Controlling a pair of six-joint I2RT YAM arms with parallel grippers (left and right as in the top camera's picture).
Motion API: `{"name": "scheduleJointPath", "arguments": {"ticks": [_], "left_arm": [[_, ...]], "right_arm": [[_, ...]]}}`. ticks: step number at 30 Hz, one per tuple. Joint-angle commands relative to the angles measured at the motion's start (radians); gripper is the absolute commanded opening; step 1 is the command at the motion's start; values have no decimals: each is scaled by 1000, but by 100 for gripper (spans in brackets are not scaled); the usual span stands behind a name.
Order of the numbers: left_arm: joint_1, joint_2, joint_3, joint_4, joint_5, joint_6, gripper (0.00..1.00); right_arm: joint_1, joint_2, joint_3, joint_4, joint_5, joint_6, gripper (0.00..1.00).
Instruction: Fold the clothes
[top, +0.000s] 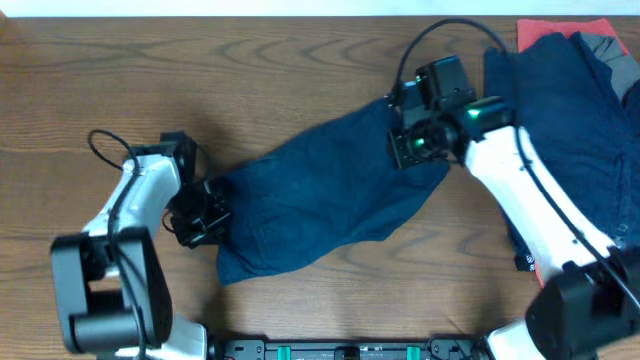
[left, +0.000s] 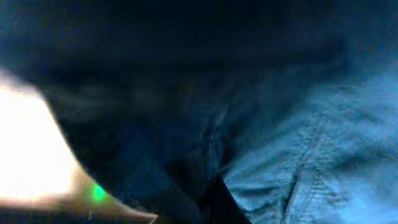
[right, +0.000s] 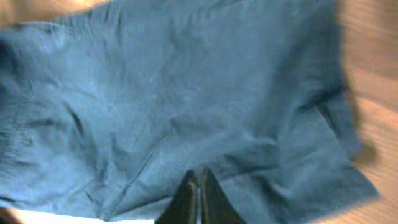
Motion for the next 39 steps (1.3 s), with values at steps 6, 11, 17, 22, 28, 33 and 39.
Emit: {"name": "scheduleJointPath", "arguments": {"ticks": [6,11,17,22,28,33,39], "left_arm": [[1,-197,229,-171,-4,10,6],[-3,-234,334,-207,42,14,6],[-8,-234,358,-202,110,14,6],[-8,-235,358,-180,134,14,6],[-8,-235,358,-184,135,14,6],[-23,-235,358,-188,135,14,6],[-92,-235,358,-178,135,14,6]], "right_arm": [[183,246,-2,93,-169,-15,1],[336,400,-2,213,-318,-13,1],[506,484,-2,437,-394,79,1],[563,477,14,525,-336,84,1],[479,393,101,242,-77,87,1],[343,266,132,-14,112,87,1],[191,230,121,-211,192,82,1]]}}
